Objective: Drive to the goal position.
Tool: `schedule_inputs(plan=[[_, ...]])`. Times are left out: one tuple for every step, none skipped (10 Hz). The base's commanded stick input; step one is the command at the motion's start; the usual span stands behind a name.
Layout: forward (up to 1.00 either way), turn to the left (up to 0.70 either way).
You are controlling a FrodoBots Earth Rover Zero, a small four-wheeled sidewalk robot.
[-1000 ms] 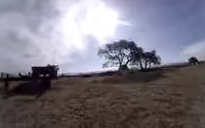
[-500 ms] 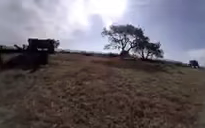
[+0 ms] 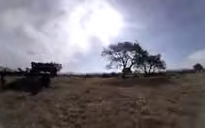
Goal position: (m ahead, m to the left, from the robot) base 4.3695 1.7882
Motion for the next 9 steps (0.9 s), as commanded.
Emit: schedule_inputs(plan=[[0.7,0.0],[0.7,0.0],[0.7,0.0],[0.7,0.0],[0.7,0.0],[0.7,0.0],[0.7,0.0],[0.7,0.0],[0.7,0.0]])
